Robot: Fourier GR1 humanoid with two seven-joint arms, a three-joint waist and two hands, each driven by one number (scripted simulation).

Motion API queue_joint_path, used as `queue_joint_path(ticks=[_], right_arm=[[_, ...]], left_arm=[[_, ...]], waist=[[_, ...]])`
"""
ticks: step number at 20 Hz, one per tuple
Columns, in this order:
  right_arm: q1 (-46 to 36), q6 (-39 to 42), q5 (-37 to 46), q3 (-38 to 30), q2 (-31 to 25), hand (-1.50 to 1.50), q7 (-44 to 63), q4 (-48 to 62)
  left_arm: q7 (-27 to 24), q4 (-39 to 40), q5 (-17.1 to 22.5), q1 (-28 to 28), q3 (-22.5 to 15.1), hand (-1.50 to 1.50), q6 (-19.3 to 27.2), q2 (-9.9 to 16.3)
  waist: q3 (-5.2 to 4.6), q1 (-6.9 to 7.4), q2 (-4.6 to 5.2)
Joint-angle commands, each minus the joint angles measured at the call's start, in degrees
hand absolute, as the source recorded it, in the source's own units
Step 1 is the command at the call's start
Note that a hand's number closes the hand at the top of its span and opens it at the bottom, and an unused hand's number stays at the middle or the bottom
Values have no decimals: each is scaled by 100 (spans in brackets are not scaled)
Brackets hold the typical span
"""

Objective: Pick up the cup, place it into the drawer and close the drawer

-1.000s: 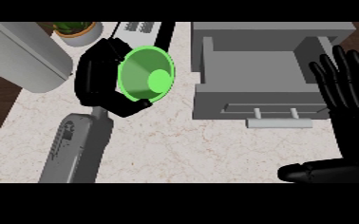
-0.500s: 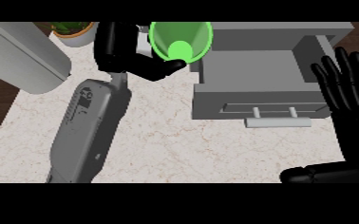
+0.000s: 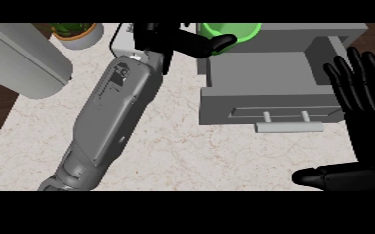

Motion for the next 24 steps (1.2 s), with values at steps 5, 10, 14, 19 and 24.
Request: queue_joint_path(ticks=[5, 10, 14, 19, 24], right_arm=[[26, -60, 125, 187, 119, -150, 21, -52], [-224, 52, -15, -71, -73, -150, -70, 188], [158, 213, 6, 16, 20, -150, -385, 286], [-237, 48, 199, 253, 93, -150, -188, 347], [-220, 142, -15, 246, 111, -150, -188, 270]], left_arm=[[-465, 1386, 372, -759, -73, 150, 218, -3], [-725, 2254, 844, -1399, -699, 150, 712, -3], [-896, 2519, 1372, -1163, -1153, 150, 812, -3], [-1008, 3194, 1774, -1609, -1632, 150, 884, -3], [-1180, 3583, 1893, -1701, -2004, 150, 901, -3]], waist=[[-1, -22, 9], [3, -139, 33], [4, -168, 36], [5, -300, 70], [8, -457, 109]])
